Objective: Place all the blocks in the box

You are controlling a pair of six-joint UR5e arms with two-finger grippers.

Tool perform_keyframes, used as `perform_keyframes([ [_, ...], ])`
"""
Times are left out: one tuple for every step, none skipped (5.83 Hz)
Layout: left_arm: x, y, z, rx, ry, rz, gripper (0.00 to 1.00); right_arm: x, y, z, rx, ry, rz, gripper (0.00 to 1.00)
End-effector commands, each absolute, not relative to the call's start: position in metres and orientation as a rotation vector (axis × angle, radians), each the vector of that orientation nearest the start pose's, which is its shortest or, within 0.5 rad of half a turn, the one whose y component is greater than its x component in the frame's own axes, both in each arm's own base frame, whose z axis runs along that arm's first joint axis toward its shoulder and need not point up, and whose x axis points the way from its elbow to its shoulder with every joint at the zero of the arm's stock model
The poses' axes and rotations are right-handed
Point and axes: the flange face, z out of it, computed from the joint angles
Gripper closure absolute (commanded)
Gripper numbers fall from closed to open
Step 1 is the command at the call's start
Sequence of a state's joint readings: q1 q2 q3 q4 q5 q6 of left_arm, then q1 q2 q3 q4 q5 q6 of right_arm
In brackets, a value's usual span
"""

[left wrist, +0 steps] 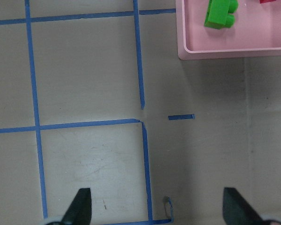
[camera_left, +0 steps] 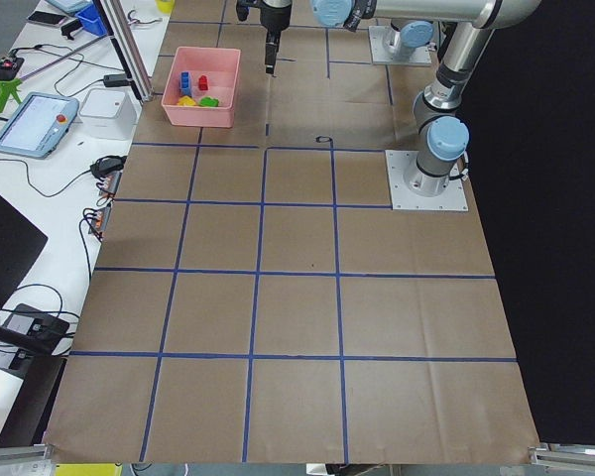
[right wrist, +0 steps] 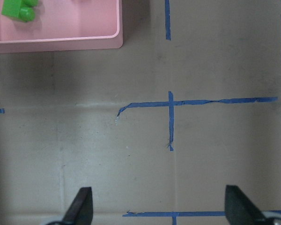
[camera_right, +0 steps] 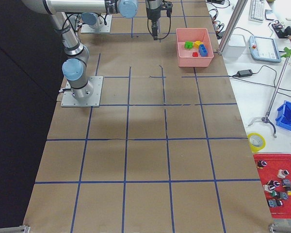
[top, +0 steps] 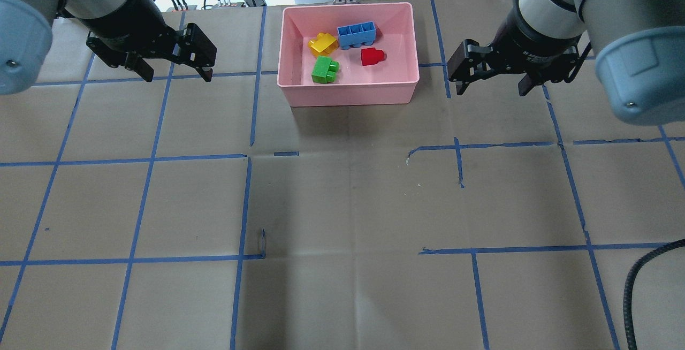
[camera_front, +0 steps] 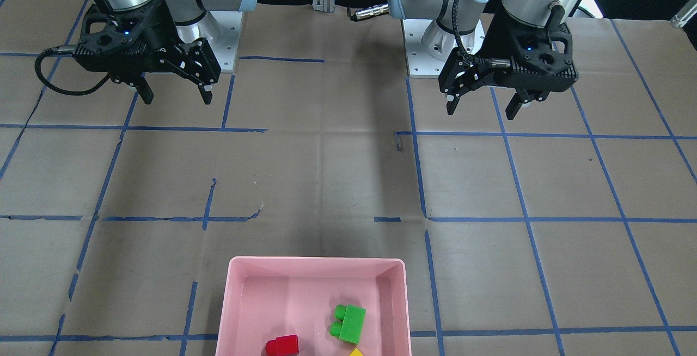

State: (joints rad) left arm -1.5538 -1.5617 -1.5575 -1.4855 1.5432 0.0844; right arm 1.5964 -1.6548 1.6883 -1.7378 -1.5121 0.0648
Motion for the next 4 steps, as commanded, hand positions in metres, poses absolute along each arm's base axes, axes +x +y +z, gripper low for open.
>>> perform_keyframes([
  [-0.128,-0.498,0.506,0.111,3.160,-0.143,0.00,0.153,-0.463,0.488,0.048,3.069,-0.196,0.00],
  [-0.128,-0.497,0.505,0.111,3.160,-0.131,0.00,0.153,-0.463,0.486,0.042,3.072,-0.187,0.00],
  [-0.129,-0.497,0.505,0.111,3.162,-0.128,0.00,0.153,-0.462,0.480,0.043,3.079,-0.169,0.00],
  [-0.129,-0.495,0.504,0.111,3.164,-0.100,0.00,0.152,-0.461,0.476,0.041,3.084,-0.153,0.00],
])
